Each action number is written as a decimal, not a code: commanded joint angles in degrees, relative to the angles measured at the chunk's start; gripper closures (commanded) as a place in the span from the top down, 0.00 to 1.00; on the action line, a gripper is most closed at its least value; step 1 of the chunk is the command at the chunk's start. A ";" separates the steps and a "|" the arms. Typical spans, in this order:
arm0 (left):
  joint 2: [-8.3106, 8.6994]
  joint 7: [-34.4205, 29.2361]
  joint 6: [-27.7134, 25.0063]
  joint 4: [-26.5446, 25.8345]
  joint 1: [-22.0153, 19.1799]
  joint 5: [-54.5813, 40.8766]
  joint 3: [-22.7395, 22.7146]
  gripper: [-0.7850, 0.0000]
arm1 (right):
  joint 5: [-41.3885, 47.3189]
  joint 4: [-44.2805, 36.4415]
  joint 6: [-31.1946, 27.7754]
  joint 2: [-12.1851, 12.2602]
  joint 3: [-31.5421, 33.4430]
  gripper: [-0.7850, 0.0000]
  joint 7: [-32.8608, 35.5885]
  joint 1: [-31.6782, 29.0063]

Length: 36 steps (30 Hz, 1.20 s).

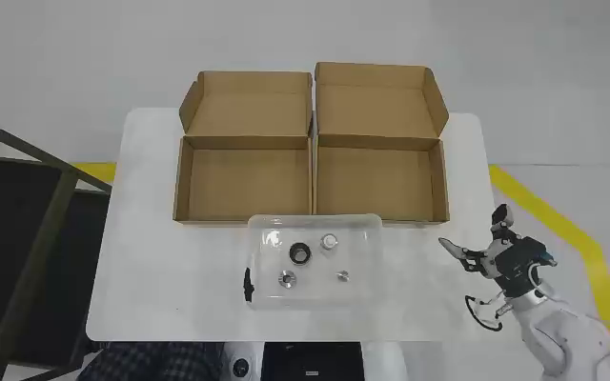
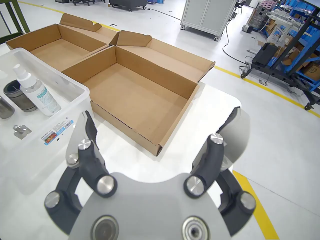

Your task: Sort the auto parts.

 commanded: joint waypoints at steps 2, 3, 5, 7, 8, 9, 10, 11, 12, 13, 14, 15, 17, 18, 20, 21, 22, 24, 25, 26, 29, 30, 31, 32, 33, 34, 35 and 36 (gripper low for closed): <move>0.00 0.00 0.00 0.00 0.00 0.00 0.00 1.00 | 0.00 0.00 0.00 0.00 0.00 1.00 0.00 0.00; 0.00 0.00 0.00 0.00 0.00 0.00 0.00 1.00 | 0.00 0.00 0.00 0.00 0.00 1.00 0.00 0.00; 0.00 0.00 0.00 0.00 0.00 0.00 0.00 1.00 | 0.00 0.00 0.00 0.00 0.00 1.00 0.00 0.00; 0.00 0.00 0.00 0.00 0.00 0.00 0.00 1.00 | 0.00 0.00 0.00 0.00 0.00 1.00 0.00 0.00; 0.00 0.00 0.00 0.00 0.00 0.00 0.00 1.00 | 0.00 0.00 0.00 0.00 0.00 1.00 0.00 0.00; 0.00 0.00 0.00 0.00 0.00 0.00 0.00 1.00 | 0.00 0.00 0.00 0.00 0.00 1.00 0.00 0.00; 0.00 0.00 0.00 0.00 0.00 0.00 0.00 1.00 | 0.00 0.00 0.00 0.00 0.00 1.00 0.00 0.00; 0.00 0.00 0.00 0.00 0.00 0.00 0.00 1.00 | 0.00 0.00 0.00 0.00 0.00 1.00 0.00 0.00; 0.00 0.00 0.00 0.00 0.00 0.00 0.00 1.00 | 0.00 0.00 0.00 0.00 0.00 1.00 0.00 0.00; 0.00 0.00 0.00 0.00 0.00 0.00 0.00 1.00 | 0.00 0.00 0.00 0.00 0.00 1.00 0.00 0.00; 0.00 0.00 0.00 0.00 0.00 0.00 0.00 1.00 | -0.07 -0.38 -0.33 0.02 -0.28 1.00 0.30 0.15; 0.00 0.00 0.00 0.00 0.00 0.00 0.00 1.00 | -0.48 -0.94 -1.03 0.09 -0.68 1.00 1.12 0.34; 0.00 0.00 0.00 0.00 0.00 0.00 0.00 1.00 | -0.88 -2.27 -3.53 0.28 -1.47 1.00 2.28 0.60; 0.00 0.00 0.00 0.00 0.00 0.00 0.00 1.00 | -1.23 -3.01 -5.00 0.41 -1.74 1.00 3.03 0.84; 0.00 0.00 0.00 0.00 0.00 0.00 0.00 1.00 | -1.43 -4.28 -7.24 0.60 -2.40 1.00 4.39 1.21; 0.00 0.00 0.00 0.00 0.00 0.00 0.00 1.00 | -1.53 -4.97 -8.46 0.70 -2.86 1.00 5.16 1.39; 0.00 0.00 0.00 0.00 0.00 0.00 0.00 1.00 | -1.18 -5.44 -9.43 0.77 -3.37 1.00 5.83 1.57; 0.00 0.00 0.00 0.00 0.00 0.00 0.00 1.00 | -0.98 -6.81 -11.29 0.93 -4.67 1.00 7.89 2.18; 0.00 0.00 0.00 0.00 0.00 0.00 0.00 1.00 | -1.06 -7.40 -11.82 0.99 -5.41 1.00 8.95 2.57; 0.00 0.00 0.00 0.00 0.00 0.00 0.00 1.00 | -0.93 -7.83 -12.55 1.04 -6.33 1.00 9.86 2.97; 0.00 0.00 0.00 0.00 0.00 0.00 0.00 1.00 | -0.05 -8.66 -14.21 1.19 -8.94 1.00 13.24 4.46; 0.00 0.00 0.00 0.00 0.00 0.00 0.00 1.00 | 0.13 -9.12 -14.50 1.23 -9.83 1.00 14.33 5.00; 0.00 0.00 0.00 0.00 0.00 0.00 0.00 1.00 | 0.22 -9.62 -14.73 1.26 -10.72 1.00 15.35 5.54; 0.00 0.00 0.00 0.00 0.00 0.00 0.00 1.00 | 0.35 -10.07 -14.92 1.29 -11.63 1.00 16.24 6.06; 0.00 0.00 0.00 0.00 0.00 0.00 0.00 1.00 | 0.23 -10.51 -14.99 1.32 -12.46 1.00 17.24 6.62; 0.00 0.00 0.00 0.00 0.00 0.00 0.00 1.00 | 0.04 -10.88 -14.85 1.35 -13.24 1.00 18.18 7.20; 0.00 0.00 0.00 0.00 0.00 0.00 0.00 1.00 | -0.25 -11.36 -14.69 1.37 -14.12 1.00 19.15 7.78; 0.00 0.00 0.00 0.00 0.00 0.00 0.00 1.00 | -0.51 -11.78 -14.41 1.38 -15.05 1.00 20.06 8.34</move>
